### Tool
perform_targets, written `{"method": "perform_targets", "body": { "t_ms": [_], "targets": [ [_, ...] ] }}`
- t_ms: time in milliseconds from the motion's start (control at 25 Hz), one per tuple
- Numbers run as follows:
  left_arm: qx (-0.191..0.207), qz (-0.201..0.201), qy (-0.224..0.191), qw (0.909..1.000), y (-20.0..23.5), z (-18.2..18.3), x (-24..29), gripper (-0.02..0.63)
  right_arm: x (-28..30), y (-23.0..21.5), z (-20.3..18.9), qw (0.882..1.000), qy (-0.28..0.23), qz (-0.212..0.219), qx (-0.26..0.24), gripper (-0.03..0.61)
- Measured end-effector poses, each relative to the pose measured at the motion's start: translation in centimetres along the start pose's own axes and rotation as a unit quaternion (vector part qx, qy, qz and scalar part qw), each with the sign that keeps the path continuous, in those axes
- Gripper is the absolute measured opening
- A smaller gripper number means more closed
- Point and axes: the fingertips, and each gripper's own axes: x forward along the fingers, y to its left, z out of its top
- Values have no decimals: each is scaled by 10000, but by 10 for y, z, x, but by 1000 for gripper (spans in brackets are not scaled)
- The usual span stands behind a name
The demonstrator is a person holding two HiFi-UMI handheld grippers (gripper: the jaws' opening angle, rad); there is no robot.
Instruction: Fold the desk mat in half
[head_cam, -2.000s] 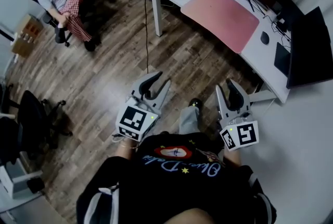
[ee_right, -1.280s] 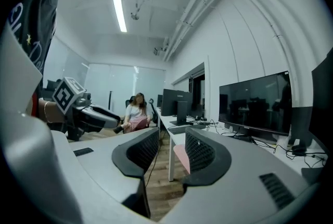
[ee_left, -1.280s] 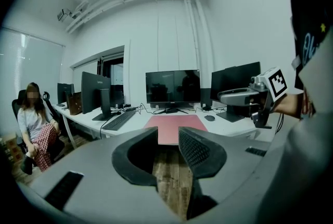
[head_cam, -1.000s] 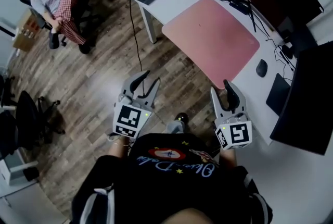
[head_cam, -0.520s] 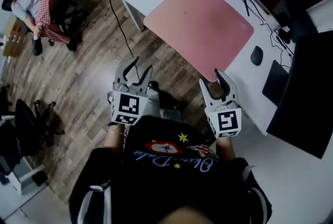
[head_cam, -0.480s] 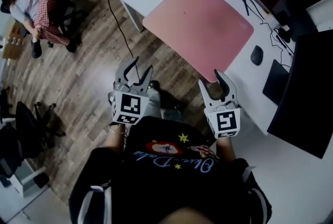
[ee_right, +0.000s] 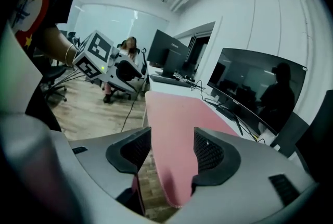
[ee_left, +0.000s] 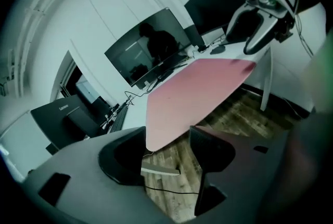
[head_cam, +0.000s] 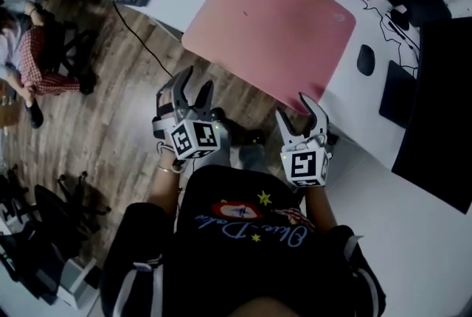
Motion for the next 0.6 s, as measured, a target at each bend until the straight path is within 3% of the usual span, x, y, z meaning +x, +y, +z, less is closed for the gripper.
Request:
{"method": "perform_targets", "body": {
  "t_ms": [400, 600],
  "targets": [
    [781, -113, 207, 9967, -7, -26, 67, 259, 42, 3, -41, 9957, 878, -265, -122, 236],
    [1394, -395, 184, 9893, -21, -28, 92, 273, 49, 13, -57, 9917, 1217, -350, -212, 242]
  ]
}}
